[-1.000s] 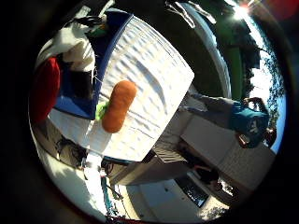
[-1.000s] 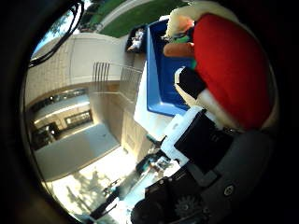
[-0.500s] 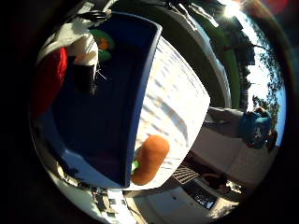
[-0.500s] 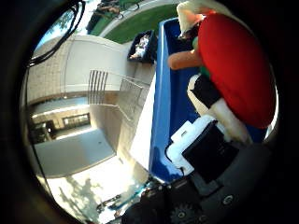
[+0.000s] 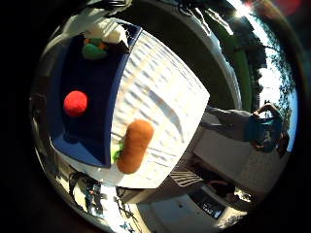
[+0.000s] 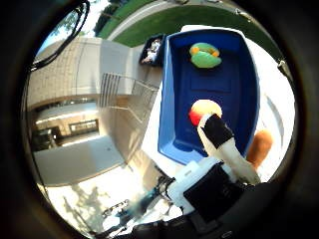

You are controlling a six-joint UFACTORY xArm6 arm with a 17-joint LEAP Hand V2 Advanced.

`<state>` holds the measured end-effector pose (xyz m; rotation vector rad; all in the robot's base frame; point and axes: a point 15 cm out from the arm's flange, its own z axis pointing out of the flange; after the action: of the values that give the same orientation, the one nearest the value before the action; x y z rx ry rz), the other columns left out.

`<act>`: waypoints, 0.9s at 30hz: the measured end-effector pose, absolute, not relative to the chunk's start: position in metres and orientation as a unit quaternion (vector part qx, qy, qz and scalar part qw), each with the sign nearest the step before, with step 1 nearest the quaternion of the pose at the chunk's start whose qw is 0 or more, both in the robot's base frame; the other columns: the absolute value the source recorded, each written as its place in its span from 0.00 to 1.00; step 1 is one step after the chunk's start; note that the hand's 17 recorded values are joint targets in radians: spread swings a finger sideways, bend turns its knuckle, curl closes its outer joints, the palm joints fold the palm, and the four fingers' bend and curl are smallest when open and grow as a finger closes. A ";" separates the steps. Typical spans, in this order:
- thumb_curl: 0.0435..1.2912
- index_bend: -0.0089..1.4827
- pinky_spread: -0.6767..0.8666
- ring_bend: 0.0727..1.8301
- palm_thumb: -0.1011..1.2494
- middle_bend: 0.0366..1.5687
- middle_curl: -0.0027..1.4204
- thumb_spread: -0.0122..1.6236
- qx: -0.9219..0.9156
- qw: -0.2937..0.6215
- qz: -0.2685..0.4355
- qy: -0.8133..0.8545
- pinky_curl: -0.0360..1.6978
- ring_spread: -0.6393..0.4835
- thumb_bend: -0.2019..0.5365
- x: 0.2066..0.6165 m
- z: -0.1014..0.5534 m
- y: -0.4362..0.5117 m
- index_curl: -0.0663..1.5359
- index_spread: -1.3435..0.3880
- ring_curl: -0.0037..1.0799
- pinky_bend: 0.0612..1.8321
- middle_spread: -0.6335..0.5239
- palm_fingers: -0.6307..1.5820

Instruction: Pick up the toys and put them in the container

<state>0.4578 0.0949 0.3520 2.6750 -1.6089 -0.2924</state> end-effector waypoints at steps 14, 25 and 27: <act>0.27 0.12 0.73 0.21 0.60 0.08 0.22 0.71 0.849 0.087 -0.076 -0.516 0.19 0.83 0.25 0.370 0.271 -0.087 0.21 0.59 0.30 0.35 0.63 0.26; 0.28 0.13 0.71 0.17 0.65 0.08 0.20 0.68 0.876 0.139 -0.065 -0.458 0.17 0.81 0.24 0.370 0.250 -0.110 0.22 0.55 0.29 0.30 0.59 0.27; 0.28 0.12 0.71 0.16 0.65 0.07 0.20 0.68 0.880 0.144 -0.064 -0.448 0.17 0.80 0.24 0.376 0.241 -0.111 0.22 0.55 0.29 0.30 0.58 0.27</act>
<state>0.3764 -0.1112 0.2413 2.5364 -1.2907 -0.1830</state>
